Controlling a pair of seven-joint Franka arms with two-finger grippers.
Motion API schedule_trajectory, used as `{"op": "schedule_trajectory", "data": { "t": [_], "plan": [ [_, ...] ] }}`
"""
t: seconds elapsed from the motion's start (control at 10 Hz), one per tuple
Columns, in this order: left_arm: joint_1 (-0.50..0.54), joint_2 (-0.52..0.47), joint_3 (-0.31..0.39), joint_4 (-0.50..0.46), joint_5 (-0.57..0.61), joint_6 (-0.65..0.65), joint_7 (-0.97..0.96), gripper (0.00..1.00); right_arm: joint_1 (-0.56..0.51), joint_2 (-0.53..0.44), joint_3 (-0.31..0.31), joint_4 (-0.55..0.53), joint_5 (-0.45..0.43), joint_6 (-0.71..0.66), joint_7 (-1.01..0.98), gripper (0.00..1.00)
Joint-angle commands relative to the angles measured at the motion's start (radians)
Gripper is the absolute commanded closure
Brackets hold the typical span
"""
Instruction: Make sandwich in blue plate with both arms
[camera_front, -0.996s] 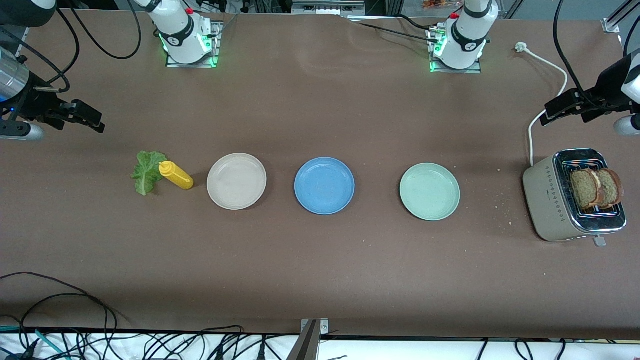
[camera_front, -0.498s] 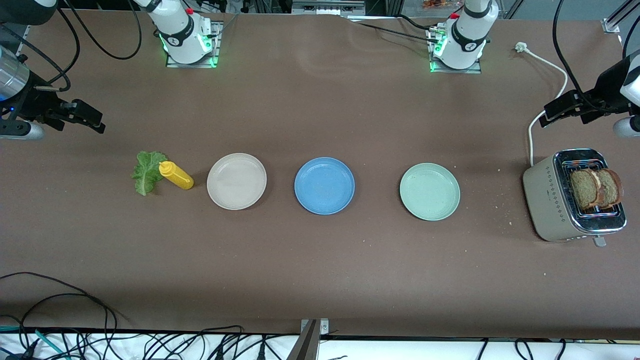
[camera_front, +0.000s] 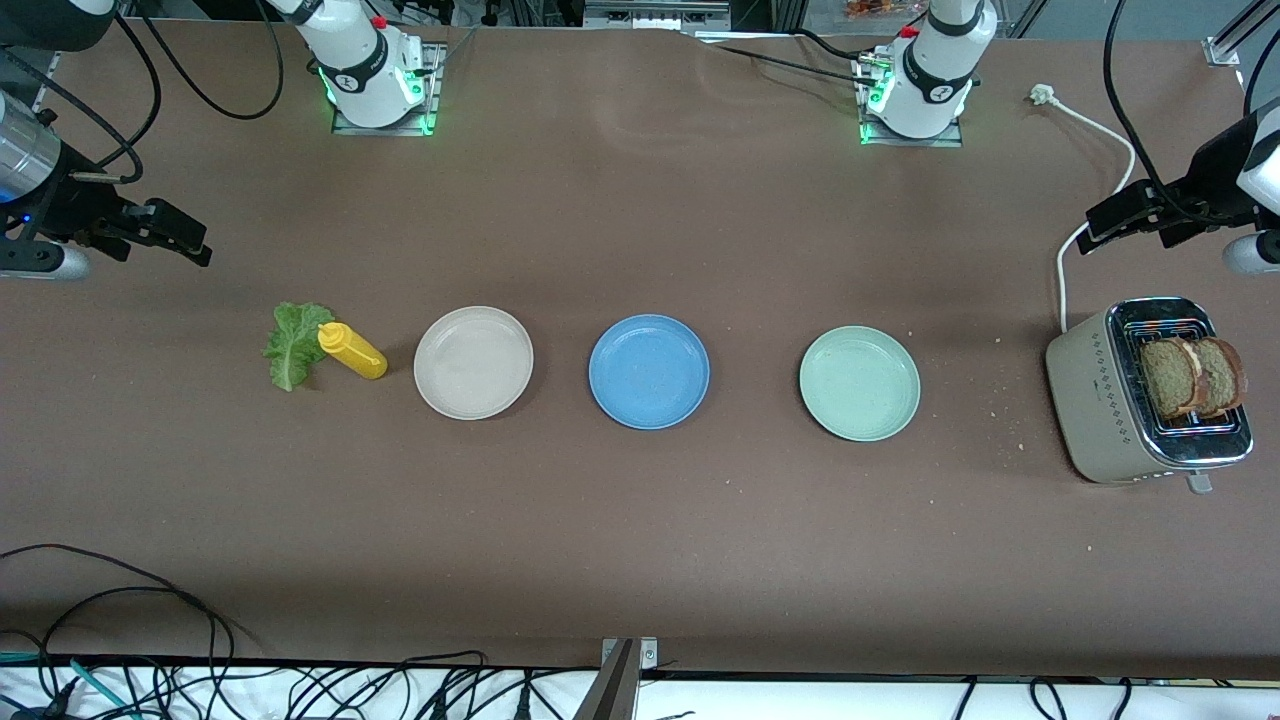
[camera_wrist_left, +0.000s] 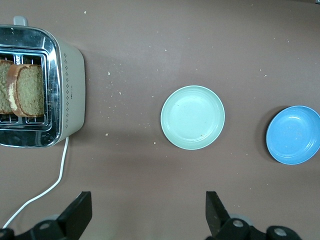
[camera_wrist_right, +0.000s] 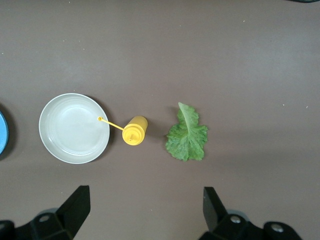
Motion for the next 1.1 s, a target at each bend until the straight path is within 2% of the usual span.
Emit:
{"op": "schedule_trajectory", "data": {
  "t": [0.0, 1.0],
  "plan": [
    [-0.002, -0.019, 0.0, -0.015, -0.005, 0.01, 0.016, 0.0, 0.006, 0.007, 0.005, 0.022, -0.016, -0.02, 0.012, 0.0],
    [0.0, -0.023, -0.005, -0.011, 0.021, 0.001, 0.016, 0.0, 0.015, 0.015, 0.003, 0.039, -0.016, -0.019, 0.013, 0.0]
  ]
}}
